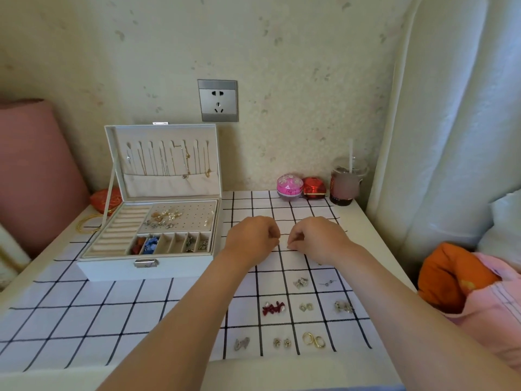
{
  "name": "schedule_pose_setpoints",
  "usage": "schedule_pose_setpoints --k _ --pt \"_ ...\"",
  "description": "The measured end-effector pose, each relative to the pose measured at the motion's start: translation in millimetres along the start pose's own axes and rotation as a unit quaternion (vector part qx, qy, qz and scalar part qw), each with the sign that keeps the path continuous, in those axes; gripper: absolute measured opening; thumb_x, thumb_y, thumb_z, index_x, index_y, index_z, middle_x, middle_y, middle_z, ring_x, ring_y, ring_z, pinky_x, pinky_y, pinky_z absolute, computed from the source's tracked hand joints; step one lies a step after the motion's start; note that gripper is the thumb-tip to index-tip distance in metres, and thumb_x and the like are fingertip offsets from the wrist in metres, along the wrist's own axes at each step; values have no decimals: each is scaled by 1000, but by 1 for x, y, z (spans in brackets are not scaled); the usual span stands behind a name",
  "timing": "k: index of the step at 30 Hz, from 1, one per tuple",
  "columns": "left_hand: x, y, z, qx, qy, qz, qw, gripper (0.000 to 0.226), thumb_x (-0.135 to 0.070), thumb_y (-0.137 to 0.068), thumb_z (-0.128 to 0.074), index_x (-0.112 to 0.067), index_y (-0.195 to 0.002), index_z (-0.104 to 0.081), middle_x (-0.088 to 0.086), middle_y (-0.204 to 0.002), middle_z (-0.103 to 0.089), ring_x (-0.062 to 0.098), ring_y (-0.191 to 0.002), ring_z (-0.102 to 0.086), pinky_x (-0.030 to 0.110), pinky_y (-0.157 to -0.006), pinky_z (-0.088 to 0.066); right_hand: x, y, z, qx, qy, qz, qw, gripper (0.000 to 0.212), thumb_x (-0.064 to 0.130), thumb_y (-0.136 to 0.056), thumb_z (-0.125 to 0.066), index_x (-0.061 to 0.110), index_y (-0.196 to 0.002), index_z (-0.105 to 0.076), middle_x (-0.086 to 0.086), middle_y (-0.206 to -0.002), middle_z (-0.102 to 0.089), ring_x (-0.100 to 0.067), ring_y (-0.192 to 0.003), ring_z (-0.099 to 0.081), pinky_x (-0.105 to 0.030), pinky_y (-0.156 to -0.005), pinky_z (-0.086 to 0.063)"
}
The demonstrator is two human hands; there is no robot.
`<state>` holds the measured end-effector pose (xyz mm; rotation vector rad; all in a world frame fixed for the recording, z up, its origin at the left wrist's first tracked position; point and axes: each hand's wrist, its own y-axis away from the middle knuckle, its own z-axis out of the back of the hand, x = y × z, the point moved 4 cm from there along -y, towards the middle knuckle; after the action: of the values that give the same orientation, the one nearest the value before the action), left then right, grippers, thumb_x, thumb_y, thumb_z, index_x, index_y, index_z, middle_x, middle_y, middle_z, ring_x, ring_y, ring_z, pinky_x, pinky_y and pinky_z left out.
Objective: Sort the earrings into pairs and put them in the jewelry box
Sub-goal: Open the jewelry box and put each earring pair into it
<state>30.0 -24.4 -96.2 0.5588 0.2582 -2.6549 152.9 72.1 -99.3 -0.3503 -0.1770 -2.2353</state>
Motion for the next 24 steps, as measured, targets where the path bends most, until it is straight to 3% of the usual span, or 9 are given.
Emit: schedule_pose_setpoints --k 2,4,7,9,13,16,21,24 --pt "2 3 1 5 9 -4 1000 11 -33 -90 -64 -34 -100 -68 -13 -94 -70 9 -92 -61 29 -80 -51 4 -1 0 -1 -29 -6 1000 8 34 -91 -68 32 -91 -75 17 -91 -68 -8 -87 -62 -29 -75 -49" --pt "2 5 4 0 24 -11 1000 14 -34 -90 -63 -35 -103 -68 -15 -93 -70 7 -90 -61 27 -77 -50 9 -2 2 -9 -126 -15 992 9 32 -92 -67 30 -88 -75 15 -90 -70 -8 -87 -64 -32 -79 -52" --pt "3 7 18 -38 82 -9 996 11 -37 -89 -65 -35 -98 -71 -16 -89 -69 4 -85 -61 25 -70 -48 20 -3 11 -12 -269 -41 962 17 23 -94 -64 13 -86 -75 6 -78 -67 -9 -60 -56 -25 -59 -46" --pt "8 10 30 -64 128 -5 990 8 -35 -88 -68 -33 -93 -74 -17 -84 -69 0 -80 -61 25 -72 -50 27 0 15 12 -340 -70 938 17 23 -96 -61 12 -92 -74 4 -80 -68 -11 -52 -49 -20 -46 -35" --pt "21 22 48 -100 171 -10 980 6 -37 -86 -70 -32 -87 -74 -19 -80 -69 -6 -75 -59 23 -71 -50 44 4 16 54 -428 -99 897 16 29 -95 -66 15 -99 -73 2 -86 -71 -12 -55 -50 -22 -48 -29" --pt "32 32 60 -109 181 7 977 8 -39 -87 -69 -33 -83 -72 -18 -79 -67 -4 -71 -58 23 -67 -49 60 3 18 26 -455 -104 884 17 30 -90 -72 16 -99 -73 1 -89 -73 -11 -53 -53 -21 -45 -30" --pt "47 45 83 -115 275 53 953 9 -32 -88 -70 -25 -82 -72 -8 -79 -71 9 -69 -64 25 -65 -53 98 1 28 -55 -451 6 891 11 14 -92 -69 23 -96 -75 8 -83 -75 -10 -54 -60 -17 -45 -39" --pt "57 54 96 -115 344 80 929 11 -24 -89 -69 -23 -79 -73 -6 -77 -73 9 -62 -62 14 -50 -46 116 -2 30 -59 -406 56 910 20 8 -88 -72 27 -92 -78 13 -80 -75 -8 -55 -61 -12 -49 -41"
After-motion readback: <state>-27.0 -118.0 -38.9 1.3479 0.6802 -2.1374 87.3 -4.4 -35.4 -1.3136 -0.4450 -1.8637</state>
